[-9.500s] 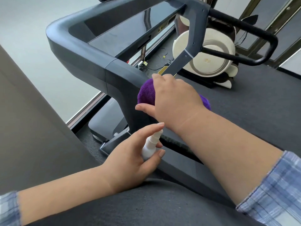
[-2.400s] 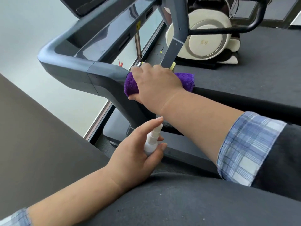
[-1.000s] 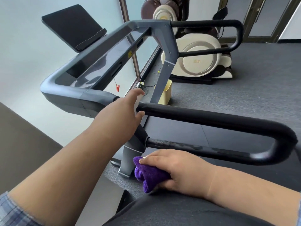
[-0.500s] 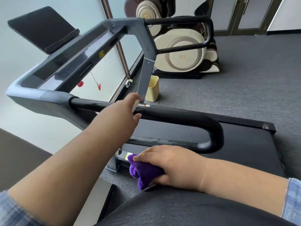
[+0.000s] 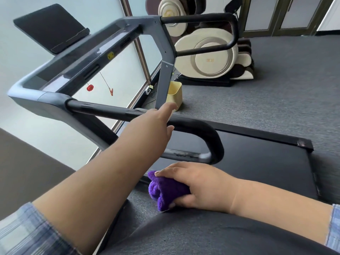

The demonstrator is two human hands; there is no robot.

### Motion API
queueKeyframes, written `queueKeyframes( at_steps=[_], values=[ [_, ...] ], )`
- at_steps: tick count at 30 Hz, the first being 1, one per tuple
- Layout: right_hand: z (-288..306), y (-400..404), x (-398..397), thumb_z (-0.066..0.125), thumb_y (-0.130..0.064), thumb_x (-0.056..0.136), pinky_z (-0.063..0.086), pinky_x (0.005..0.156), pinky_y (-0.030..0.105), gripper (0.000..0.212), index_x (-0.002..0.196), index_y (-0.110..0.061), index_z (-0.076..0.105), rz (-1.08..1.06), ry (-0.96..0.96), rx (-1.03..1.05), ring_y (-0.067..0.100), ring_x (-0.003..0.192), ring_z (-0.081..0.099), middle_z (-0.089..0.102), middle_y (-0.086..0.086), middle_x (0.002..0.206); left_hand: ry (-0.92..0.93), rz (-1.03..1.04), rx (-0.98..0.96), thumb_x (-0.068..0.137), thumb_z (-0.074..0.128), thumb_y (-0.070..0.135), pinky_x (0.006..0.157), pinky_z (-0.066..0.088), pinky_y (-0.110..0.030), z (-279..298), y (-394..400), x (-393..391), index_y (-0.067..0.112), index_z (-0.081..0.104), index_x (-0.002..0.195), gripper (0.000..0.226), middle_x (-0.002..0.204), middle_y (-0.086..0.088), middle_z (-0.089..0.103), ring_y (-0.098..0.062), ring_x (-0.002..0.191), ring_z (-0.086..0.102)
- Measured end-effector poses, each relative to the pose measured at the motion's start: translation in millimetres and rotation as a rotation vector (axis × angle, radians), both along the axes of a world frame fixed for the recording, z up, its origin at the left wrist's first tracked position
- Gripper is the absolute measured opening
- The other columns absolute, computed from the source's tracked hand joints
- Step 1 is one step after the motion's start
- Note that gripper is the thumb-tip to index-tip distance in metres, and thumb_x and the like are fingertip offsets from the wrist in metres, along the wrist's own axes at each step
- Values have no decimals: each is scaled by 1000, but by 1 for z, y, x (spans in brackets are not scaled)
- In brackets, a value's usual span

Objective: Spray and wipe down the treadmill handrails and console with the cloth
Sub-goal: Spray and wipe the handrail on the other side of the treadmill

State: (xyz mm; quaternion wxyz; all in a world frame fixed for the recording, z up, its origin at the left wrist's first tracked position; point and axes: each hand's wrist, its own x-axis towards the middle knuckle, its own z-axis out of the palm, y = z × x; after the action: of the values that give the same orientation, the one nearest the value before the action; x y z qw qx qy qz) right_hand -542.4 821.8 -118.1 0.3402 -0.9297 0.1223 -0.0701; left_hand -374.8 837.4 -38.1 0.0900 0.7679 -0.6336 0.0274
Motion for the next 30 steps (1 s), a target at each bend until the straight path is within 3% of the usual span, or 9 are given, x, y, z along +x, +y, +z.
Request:
queueKeyframes(
  at_steps=[5,10,16,18,21,22,25,27,30],
  values=[
    [-3,-3,-13,69,-50,84,39,110,28,70,146,-41,38,9,-30,4,4,130,45,50,-13,142,37,40,-3,97,53,37,66,45,-34,-1,-3,-12,39,32,133,41,105,-1,59,-24,76,55],
    [-1,-7,-25,74,-43,85,28,110,12,71,148,-29,45,-32,-113,54,-3,130,42,53,-13,140,111,101,-8,95,54,40,70,46,-34,-5,13,-8,49,24,137,53,121,2,60,-22,85,57],
    [12,-8,-35,71,-50,85,37,107,16,64,141,-30,48,-381,-570,42,-3,125,52,55,-17,132,384,256,-151,92,61,40,76,45,-31,-16,45,-4,56,24,138,61,111,8,66,-19,91,62],
    [20,-15,-36,64,-56,87,41,106,22,60,140,-33,44,-543,-754,67,3,122,56,56,-15,132,454,274,-174,91,61,43,76,47,-32,-23,55,-7,60,24,135,60,113,13,65,-16,92,64],
    [27,-32,-32,61,-55,91,45,104,51,58,139,-26,45,-638,-985,265,27,119,61,57,1,136,519,277,-191,91,59,44,71,48,-32,-32,65,-13,62,24,134,58,101,19,64,-9,85,64],
    [29,-37,-27,60,-54,93,44,105,54,59,141,-23,43,-657,-1004,261,29,121,60,56,6,137,536,277,-193,91,58,45,71,48,-32,-35,68,-14,62,25,133,56,98,19,65,-7,83,64],
    [43,-51,-4,55,-52,95,36,113,44,66,143,-9,42,-649,-810,0,23,131,49,51,12,139,567,290,-201,91,56,46,70,49,-32,-40,74,-15,63,27,131,53,95,20,65,-5,80,63],
    [58,-61,18,56,-57,92,38,110,44,66,143,-17,45,-569,-450,-159,23,129,47,52,6,140,585,303,-213,92,58,44,67,49,-32,-42,77,-14,64,28,130,53,93,22,63,-2,73,61],
    [74,-67,53,55,-68,86,49,92,44,65,135,-26,48,-486,25,-390,28,115,54,58,3,127,593,304,-224,92,59,42,66,48,-30,-43,84,-13,65,28,129,54,93,21,63,0,71,60]
  ],
)
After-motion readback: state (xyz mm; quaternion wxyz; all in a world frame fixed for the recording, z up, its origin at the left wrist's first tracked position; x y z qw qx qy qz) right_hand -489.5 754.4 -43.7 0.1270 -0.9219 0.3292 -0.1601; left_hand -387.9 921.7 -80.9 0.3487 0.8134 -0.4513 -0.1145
